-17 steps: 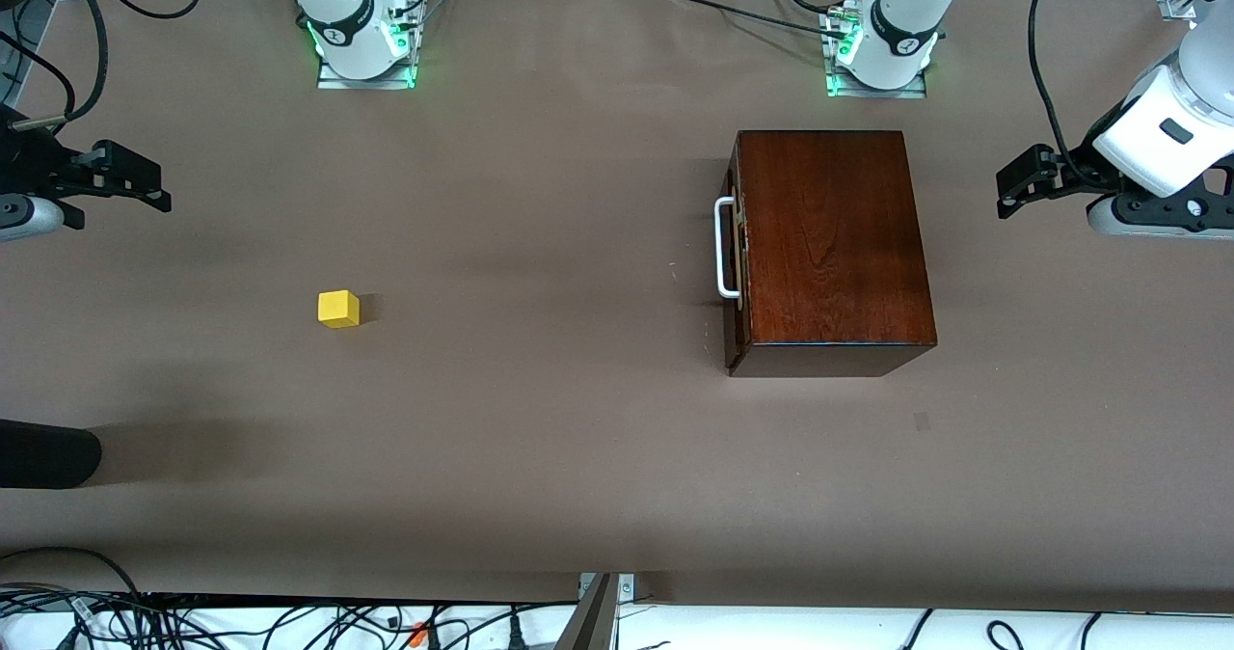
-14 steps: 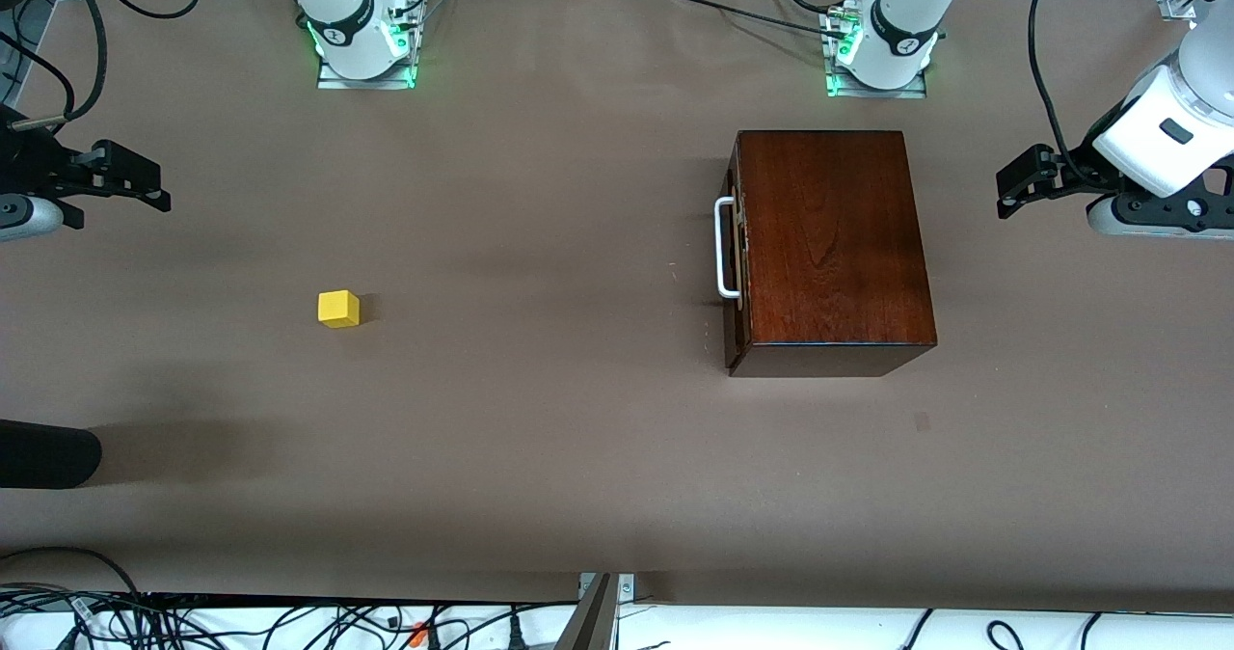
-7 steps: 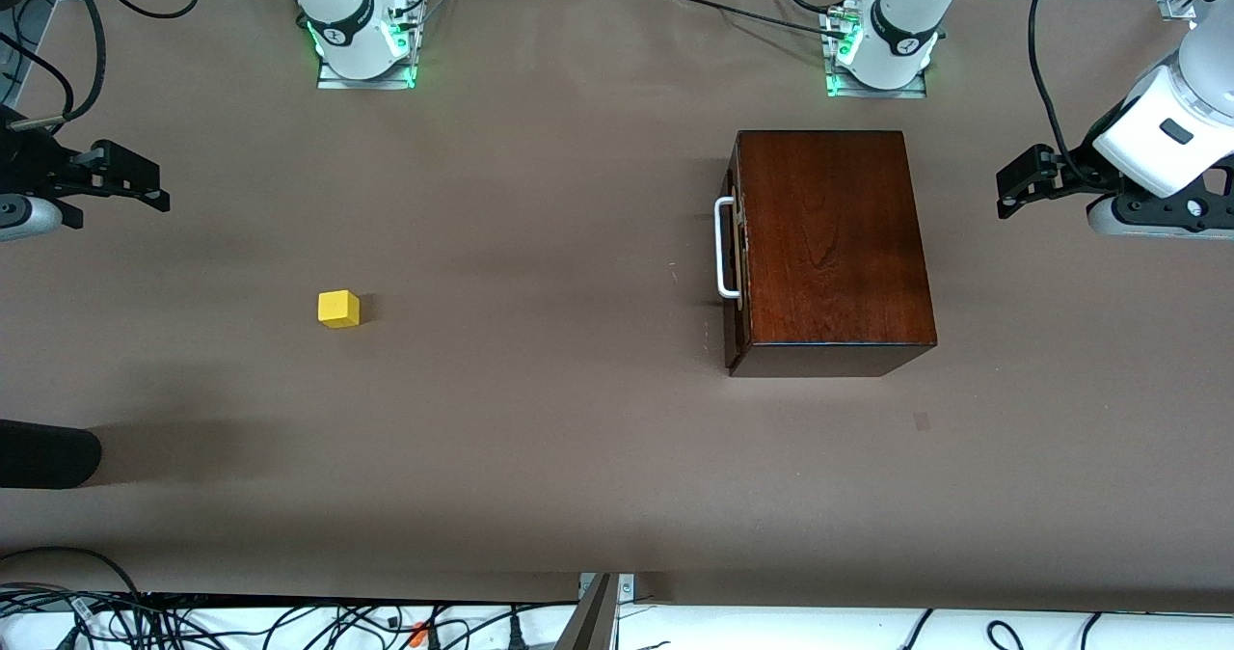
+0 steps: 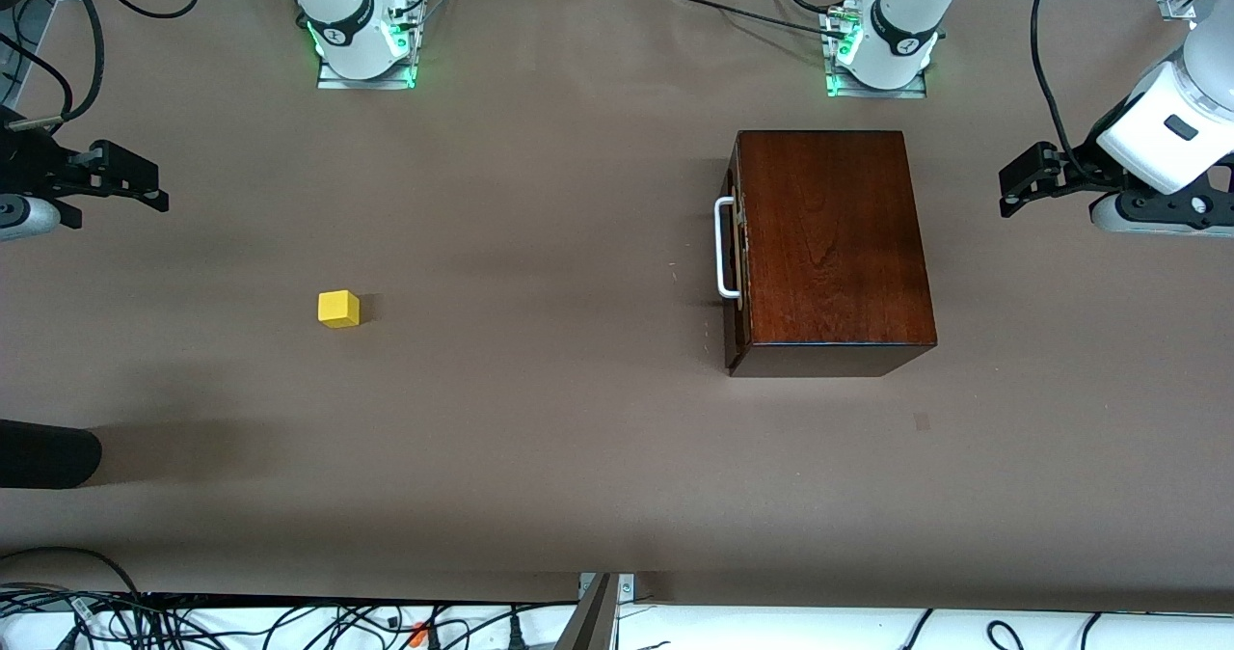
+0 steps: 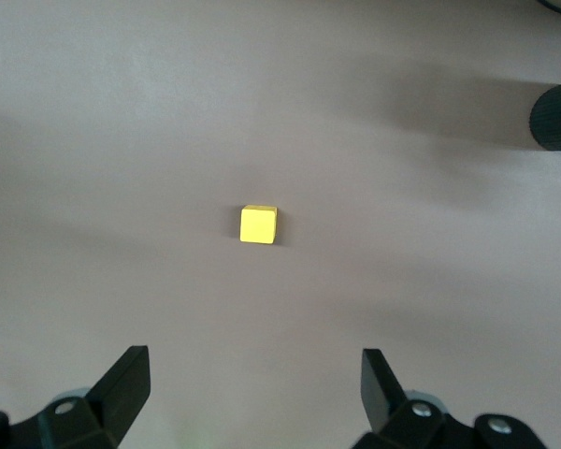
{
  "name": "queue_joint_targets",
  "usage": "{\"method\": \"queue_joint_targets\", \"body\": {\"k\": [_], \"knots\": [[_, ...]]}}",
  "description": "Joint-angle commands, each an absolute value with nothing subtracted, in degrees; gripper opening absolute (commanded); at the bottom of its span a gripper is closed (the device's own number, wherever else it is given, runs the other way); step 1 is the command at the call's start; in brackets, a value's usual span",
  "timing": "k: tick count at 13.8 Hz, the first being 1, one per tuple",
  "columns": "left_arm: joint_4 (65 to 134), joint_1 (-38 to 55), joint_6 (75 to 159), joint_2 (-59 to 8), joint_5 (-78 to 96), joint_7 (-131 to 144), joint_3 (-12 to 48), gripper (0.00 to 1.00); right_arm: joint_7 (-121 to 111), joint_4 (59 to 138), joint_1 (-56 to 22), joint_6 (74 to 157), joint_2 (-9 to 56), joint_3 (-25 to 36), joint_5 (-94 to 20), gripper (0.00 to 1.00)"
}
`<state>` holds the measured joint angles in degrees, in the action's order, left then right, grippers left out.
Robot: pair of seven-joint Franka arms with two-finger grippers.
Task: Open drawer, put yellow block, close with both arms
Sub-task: 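Reach the left gripper to the white drawer handle of the wooden box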
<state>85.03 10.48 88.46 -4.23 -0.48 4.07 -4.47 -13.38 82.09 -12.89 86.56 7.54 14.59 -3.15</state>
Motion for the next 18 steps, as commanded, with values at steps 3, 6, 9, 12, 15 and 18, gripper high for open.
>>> {"method": "queue_joint_targets", "body": {"k": [3, 6, 9, 12, 15, 18], "knots": [[86.0, 9.4, 87.1, -3.3, 2.0, 6.7, -3.5, 1.00, -12.7, 81.0, -12.7, 85.6, 7.6, 14.7, -2.7, 1.00], [86.0, 9.5, 87.3, -3.5, 2.0, 13.8, 3.1, 1.00, -12.7, 81.0, -12.7, 85.6, 7.6, 14.7, -2.7, 1.00], [86.1, 9.5, 88.6, -5.4, 1.1, 25.2, 13.4, 1.00, -12.7, 81.0, -12.7, 85.5, 7.6, 14.7, -2.7, 1.00], [85.9, 11.2, 91.1, -7.7, -1.4, 36.0, 21.2, 1.00, -12.8, 81.0, -12.7, 85.5, 7.6, 14.7, -2.7, 1.00], [85.8, 18.2, 92.9, -10.9, -6.5, 46.6, 23.3, 1.00, -12.8, 81.0, -12.7, 85.5, 7.6, 14.7, -2.7, 1.00], [86.1, 23.2, 94.2, -14.3, -10.4, 51.3, 23.3, 1.00, -12.8, 81.0, -12.7, 85.5, 7.6, 14.7, -2.7, 1.00]]}}
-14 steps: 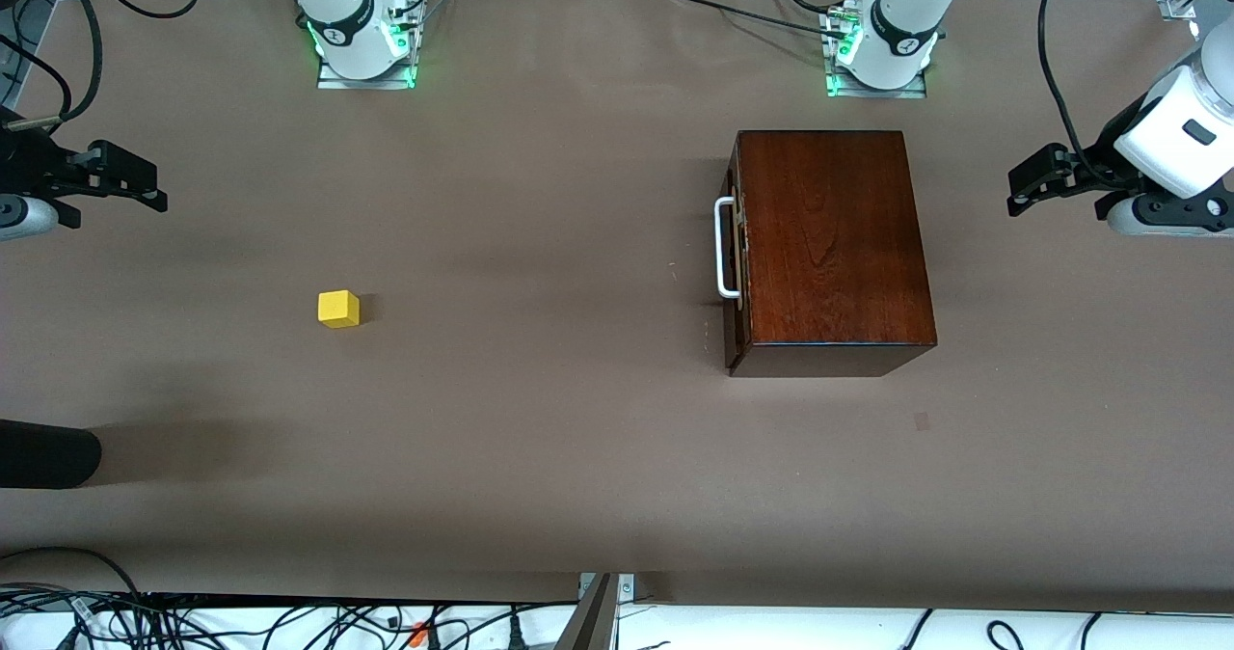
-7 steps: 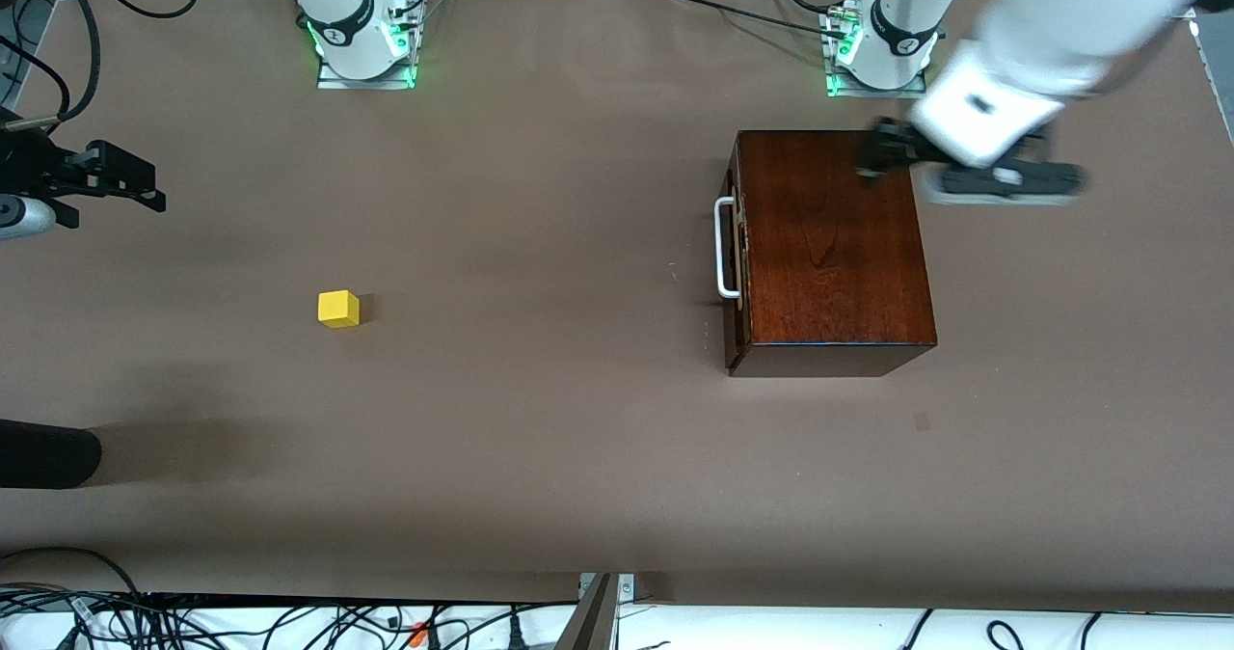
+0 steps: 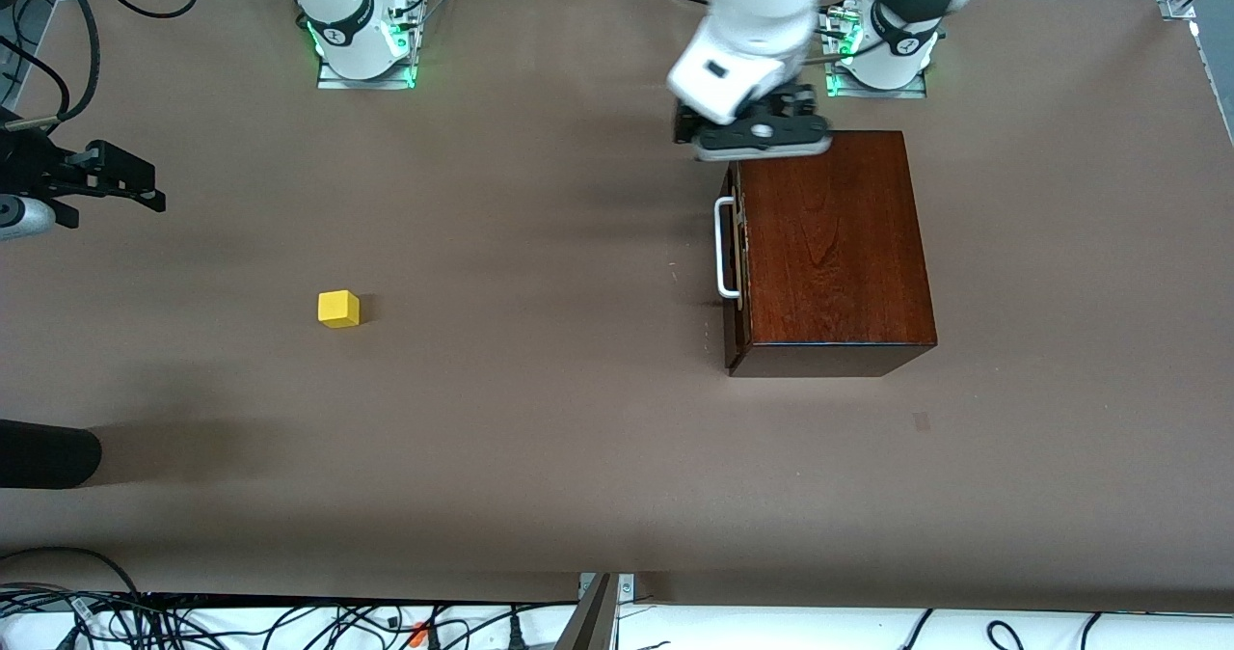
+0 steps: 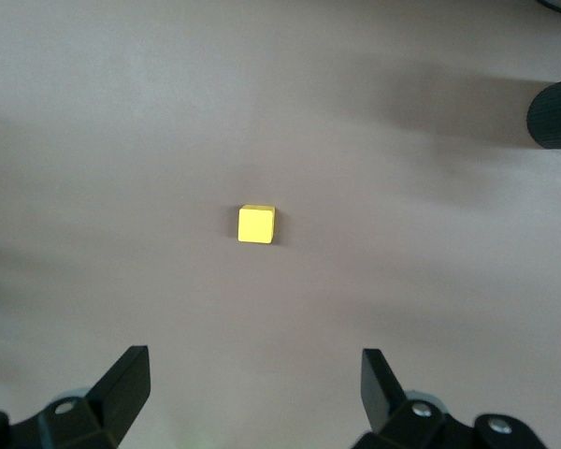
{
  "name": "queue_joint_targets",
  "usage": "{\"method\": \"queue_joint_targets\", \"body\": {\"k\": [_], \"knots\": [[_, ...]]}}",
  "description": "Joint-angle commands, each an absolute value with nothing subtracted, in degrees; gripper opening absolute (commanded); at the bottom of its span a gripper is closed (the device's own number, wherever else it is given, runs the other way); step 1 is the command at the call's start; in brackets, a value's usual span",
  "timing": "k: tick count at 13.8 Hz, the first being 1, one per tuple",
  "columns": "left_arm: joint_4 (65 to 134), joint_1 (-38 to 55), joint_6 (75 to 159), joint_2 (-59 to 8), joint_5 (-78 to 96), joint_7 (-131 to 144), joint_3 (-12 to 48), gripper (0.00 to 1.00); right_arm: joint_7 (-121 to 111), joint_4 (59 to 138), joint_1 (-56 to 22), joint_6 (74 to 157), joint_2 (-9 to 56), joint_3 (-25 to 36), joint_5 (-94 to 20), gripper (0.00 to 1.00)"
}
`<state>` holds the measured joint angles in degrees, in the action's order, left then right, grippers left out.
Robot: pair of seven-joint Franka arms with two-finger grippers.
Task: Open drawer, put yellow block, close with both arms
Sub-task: 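Reach the left gripper to the white drawer handle of the wooden box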
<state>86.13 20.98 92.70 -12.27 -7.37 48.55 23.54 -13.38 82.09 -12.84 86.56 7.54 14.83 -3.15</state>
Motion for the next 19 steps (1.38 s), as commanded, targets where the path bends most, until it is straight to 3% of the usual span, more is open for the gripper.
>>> {"method": "queue_joint_targets", "body": {"k": [1, 8, 13, 19], "knots": [[86.2, 24.2, 94.4, -15.5, -11.3, 51.5, 23.3, 1.00, -12.8, 81.0, -12.7, 85.5, 7.6, 14.7, -2.7, 1.00], [87.0, 27.2, 98.4, -24.2, -17.9, 54.8, 23.4, 1.00, -12.8, 81.0, -12.7, 85.5, 7.6, 14.7, -2.7, 1.00], [94.7, 27.1, 105.8, -24.9, -22.7, 57.7, 23.3, 1.00, -12.8, 81.0, -12.7, 85.5, 7.6, 14.7, -2.7, 1.00], [95.1, 27.0, 106.6, -29.6, -26.8, 58.3, 23.2, 1.00, -12.8, 81.0, -12.7, 85.5, 7.6, 14.7, -2.7, 1.00]]}}
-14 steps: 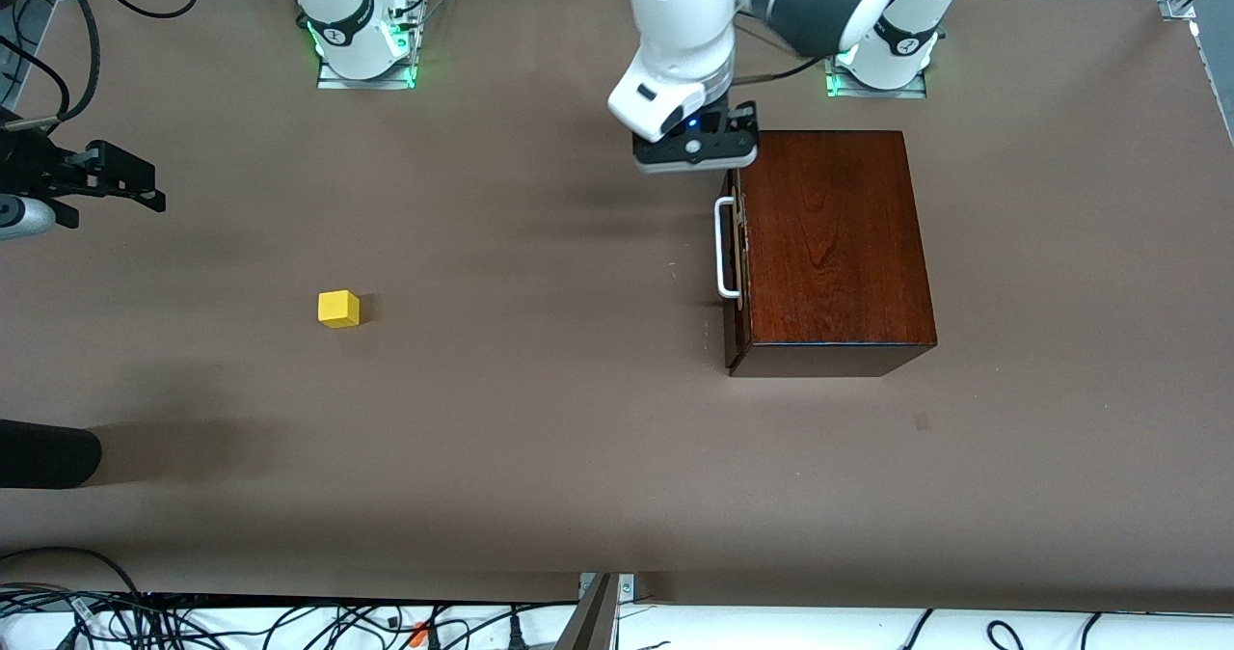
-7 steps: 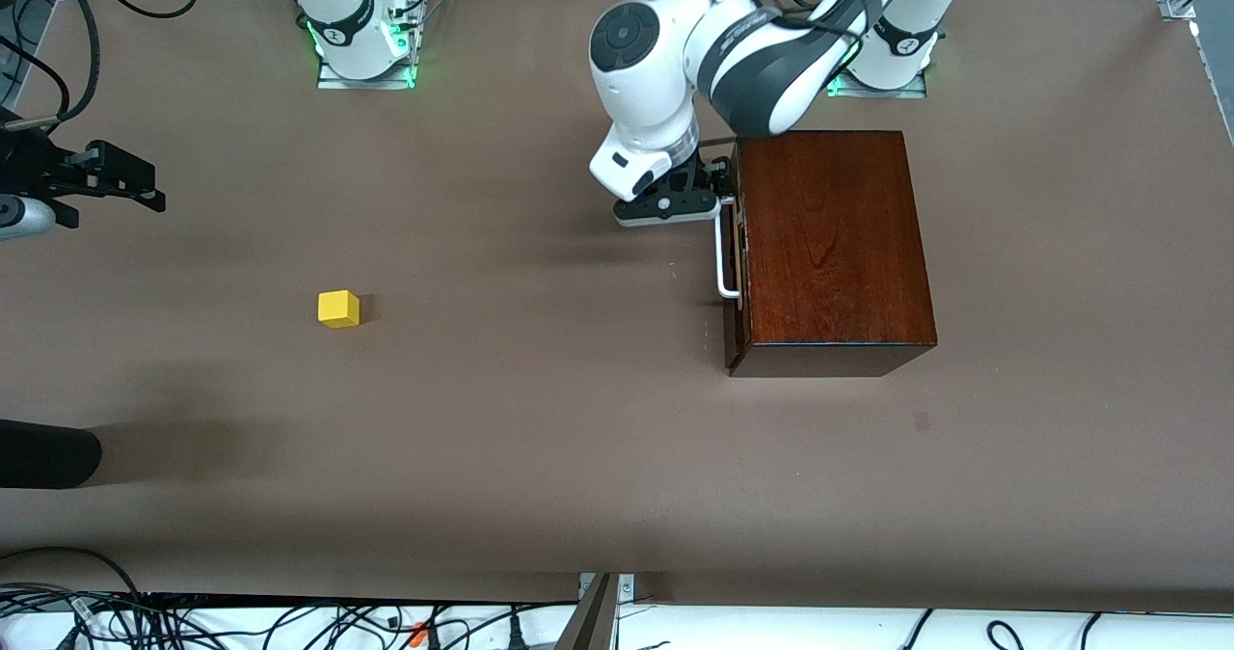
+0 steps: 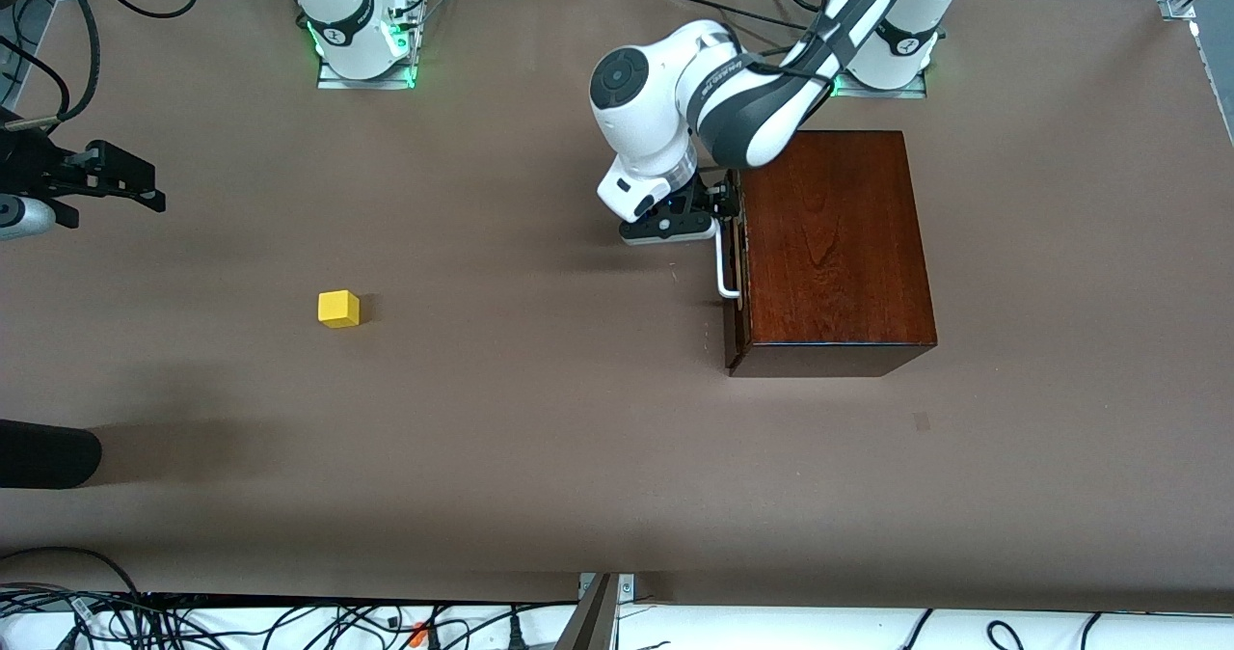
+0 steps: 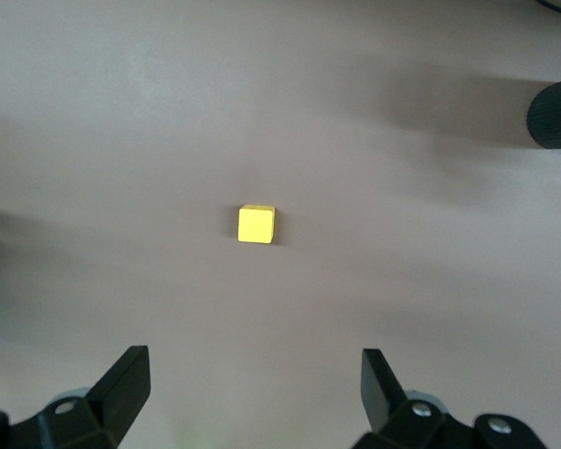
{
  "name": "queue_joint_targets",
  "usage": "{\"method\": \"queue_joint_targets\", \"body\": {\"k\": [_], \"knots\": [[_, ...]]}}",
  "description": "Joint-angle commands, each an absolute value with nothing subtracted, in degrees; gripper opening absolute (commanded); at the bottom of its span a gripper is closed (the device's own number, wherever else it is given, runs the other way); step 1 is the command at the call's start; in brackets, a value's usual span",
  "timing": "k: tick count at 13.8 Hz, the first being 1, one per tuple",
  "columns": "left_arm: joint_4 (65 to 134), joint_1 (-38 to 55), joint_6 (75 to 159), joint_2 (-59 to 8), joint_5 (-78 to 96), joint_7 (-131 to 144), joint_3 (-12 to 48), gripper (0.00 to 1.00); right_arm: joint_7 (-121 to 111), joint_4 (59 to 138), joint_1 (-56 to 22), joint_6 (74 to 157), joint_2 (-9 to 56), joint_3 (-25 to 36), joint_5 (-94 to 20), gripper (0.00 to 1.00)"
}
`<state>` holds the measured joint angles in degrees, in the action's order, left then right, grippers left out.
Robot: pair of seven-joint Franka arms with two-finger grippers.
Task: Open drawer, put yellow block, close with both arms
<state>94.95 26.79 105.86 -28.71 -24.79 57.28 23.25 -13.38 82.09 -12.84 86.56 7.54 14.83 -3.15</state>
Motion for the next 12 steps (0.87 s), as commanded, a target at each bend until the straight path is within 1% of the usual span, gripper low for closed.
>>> {"method": "queue_joint_targets", "body": {"k": [1, 6, 12], "knots": [[95.1, 27.0, 106.8, -30.2, -27.3, 58.3, 23.2, 1.00, -12.8, 81.0, -12.7, 85.6, 7.6, 14.7, -2.7, 1.00], [94.6, 27.2, 107.8, -32.6, -29.7, 60.5, 23.1, 1.00, -12.8, 81.0, -12.7, 85.5, 7.6, 14.7, -2.7, 1.00], [94.0, 27.4, 108.5, -33.1, -30.2, 60.7, 23.2, 1.00, -12.8, 81.0, -12.7, 85.5, 7.6, 14.7, -2.7, 1.00]]}}
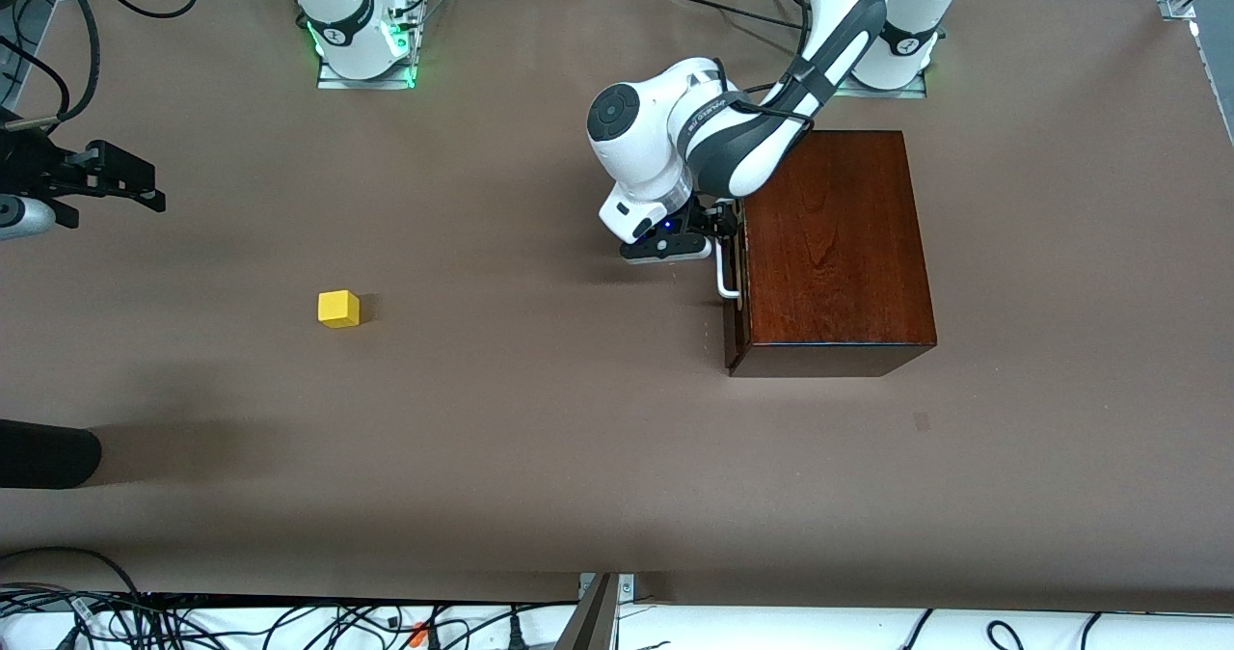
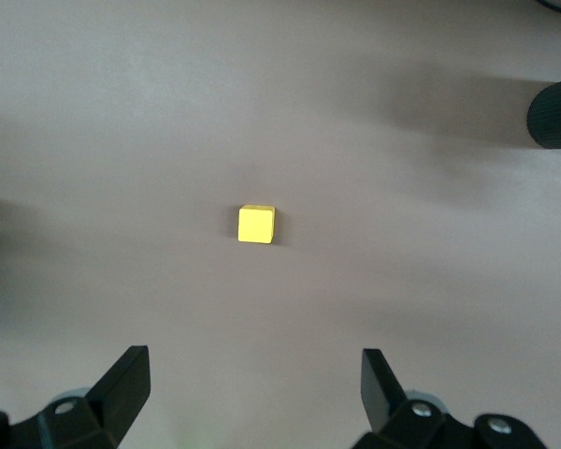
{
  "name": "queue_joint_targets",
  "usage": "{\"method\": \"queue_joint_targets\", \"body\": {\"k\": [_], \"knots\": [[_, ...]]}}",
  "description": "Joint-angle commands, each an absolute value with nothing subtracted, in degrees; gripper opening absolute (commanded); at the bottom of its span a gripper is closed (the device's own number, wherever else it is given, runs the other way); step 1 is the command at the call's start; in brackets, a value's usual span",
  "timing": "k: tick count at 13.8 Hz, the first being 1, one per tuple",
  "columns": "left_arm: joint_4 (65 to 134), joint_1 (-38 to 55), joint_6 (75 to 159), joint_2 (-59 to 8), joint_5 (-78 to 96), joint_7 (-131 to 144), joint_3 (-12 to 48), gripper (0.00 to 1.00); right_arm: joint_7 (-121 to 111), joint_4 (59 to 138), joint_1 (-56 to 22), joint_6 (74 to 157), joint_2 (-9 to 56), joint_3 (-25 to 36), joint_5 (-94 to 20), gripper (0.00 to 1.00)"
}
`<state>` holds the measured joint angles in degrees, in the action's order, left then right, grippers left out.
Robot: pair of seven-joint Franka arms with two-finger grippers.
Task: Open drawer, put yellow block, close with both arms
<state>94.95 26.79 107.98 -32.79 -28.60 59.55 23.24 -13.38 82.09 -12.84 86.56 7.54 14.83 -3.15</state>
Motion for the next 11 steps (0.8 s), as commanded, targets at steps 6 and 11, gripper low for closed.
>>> {"method": "queue_joint_targets", "body": {"k": [6, 11], "knots": [[92.2, 28.8, 108.7, -34.1, -29.4, 61.8, 23.3, 1.00, -12.8, 81.0, -12.7, 85.5, 7.6, 14.7, -2.7, 1.00], [89.9, 30.3, 108.7, -35.9, -29.4, 63.7, 23.4, 1.00, -12.8, 81.0, -12.7, 85.5, 7.7, 14.7, -2.7, 1.00]]}}
